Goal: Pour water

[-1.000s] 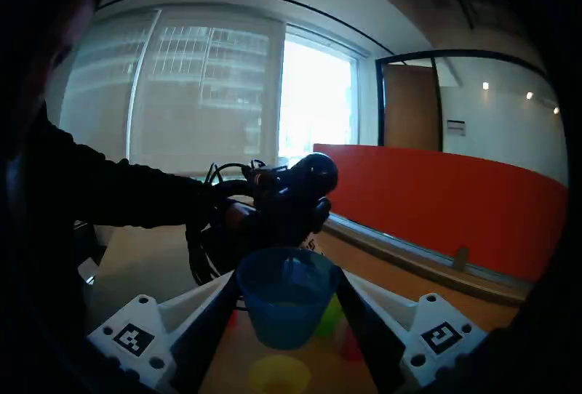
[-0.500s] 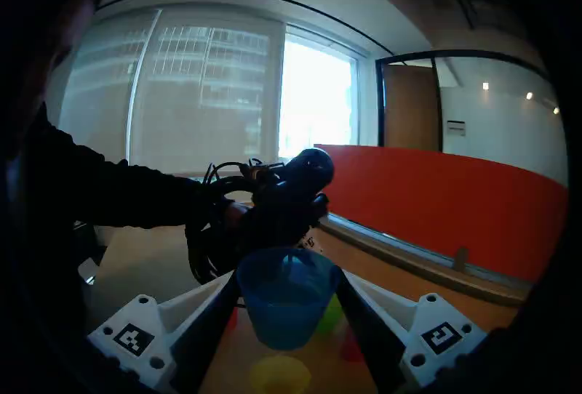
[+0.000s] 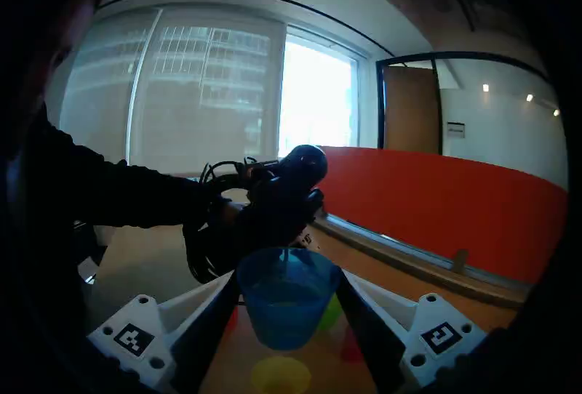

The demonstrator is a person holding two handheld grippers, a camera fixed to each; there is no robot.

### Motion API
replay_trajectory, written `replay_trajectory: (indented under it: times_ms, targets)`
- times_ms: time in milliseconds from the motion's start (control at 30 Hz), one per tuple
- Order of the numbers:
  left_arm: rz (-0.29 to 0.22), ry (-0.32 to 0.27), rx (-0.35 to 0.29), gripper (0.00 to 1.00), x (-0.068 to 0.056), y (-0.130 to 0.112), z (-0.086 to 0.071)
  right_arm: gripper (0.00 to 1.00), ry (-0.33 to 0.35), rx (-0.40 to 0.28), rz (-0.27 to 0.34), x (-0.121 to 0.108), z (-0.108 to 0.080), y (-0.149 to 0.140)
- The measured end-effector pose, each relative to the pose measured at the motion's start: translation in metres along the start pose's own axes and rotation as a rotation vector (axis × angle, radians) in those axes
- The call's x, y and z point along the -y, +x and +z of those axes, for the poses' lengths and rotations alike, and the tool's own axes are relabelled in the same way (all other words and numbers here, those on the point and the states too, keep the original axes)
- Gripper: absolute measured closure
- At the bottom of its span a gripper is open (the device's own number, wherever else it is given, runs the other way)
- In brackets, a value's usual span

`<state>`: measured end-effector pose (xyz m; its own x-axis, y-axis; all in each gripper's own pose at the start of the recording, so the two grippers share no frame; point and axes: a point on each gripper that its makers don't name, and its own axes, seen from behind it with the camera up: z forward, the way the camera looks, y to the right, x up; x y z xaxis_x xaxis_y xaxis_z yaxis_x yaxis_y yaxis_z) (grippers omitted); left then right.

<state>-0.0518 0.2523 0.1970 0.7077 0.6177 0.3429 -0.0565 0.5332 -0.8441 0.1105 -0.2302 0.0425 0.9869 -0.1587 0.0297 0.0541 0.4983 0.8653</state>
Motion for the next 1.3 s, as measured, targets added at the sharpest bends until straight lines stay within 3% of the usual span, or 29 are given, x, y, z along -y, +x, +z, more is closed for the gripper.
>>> replay_trajectory:
  times_ms: [1300]
  targets:
    - [-0.086, 0.036, -0.251, 0.13, -0.001, 0.035, -0.064, 0.07, -0.004, -0.005, -0.009, 0.006, 0.001, 0.008]
